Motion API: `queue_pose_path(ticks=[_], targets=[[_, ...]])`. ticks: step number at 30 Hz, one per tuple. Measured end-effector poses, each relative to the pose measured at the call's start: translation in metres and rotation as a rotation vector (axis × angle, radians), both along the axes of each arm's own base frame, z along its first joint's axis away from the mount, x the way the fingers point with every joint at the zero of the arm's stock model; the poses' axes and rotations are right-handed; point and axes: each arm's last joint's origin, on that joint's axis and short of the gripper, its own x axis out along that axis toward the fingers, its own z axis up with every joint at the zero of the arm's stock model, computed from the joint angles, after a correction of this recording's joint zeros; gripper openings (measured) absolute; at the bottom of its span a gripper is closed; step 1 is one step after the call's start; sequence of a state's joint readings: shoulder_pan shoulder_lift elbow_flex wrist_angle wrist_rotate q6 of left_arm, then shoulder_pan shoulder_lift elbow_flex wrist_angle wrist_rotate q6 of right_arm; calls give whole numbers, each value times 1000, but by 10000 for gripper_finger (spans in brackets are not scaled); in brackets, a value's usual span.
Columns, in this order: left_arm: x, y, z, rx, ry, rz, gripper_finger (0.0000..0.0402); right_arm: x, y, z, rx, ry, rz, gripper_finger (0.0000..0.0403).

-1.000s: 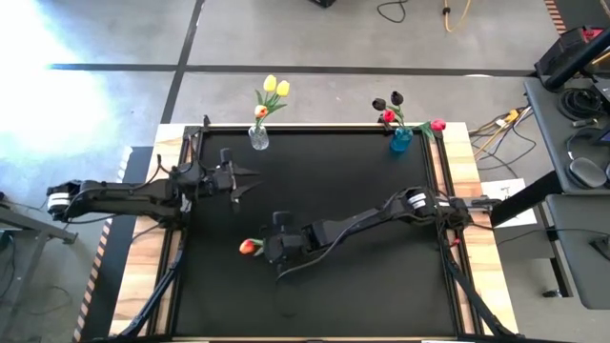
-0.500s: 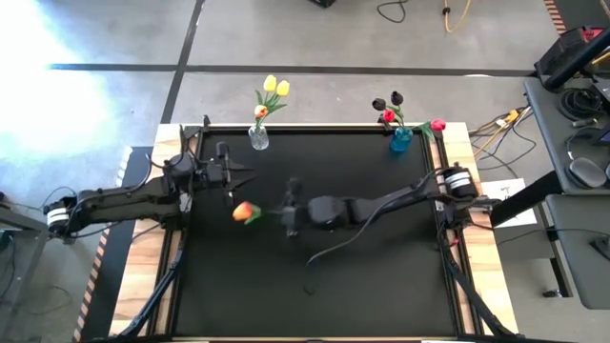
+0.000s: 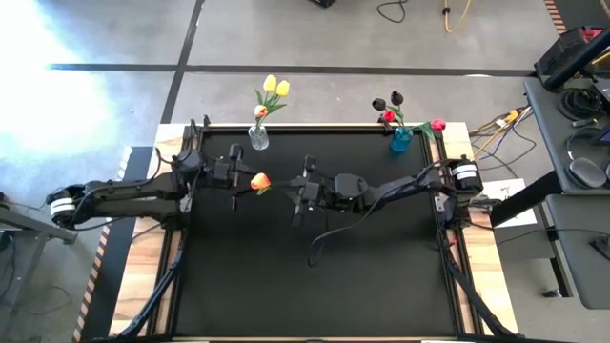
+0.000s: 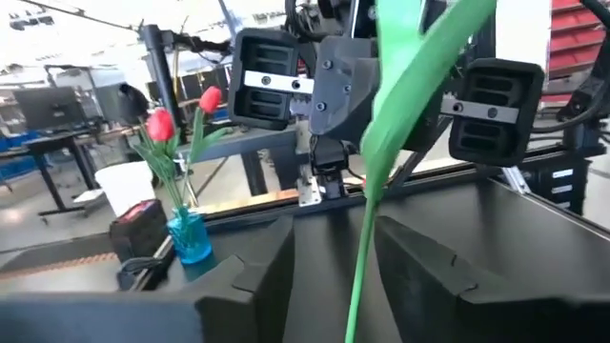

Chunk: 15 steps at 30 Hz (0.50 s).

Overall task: Sort flowers into vase by color
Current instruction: Put the orange flower into the transparent vase

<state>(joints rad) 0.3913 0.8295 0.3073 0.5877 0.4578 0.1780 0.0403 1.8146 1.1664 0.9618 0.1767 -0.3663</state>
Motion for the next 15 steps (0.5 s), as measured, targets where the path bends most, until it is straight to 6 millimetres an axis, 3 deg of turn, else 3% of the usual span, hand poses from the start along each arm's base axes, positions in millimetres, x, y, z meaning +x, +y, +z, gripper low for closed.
queue_pose_path(ticks=[6,15], targets=[[16,1,-1,0,-15,-78,152,5,1,0,-12,-5,2,12],[24,0,-3,-26,-42,-148,131,5,0,2,0,-22,2,12]])
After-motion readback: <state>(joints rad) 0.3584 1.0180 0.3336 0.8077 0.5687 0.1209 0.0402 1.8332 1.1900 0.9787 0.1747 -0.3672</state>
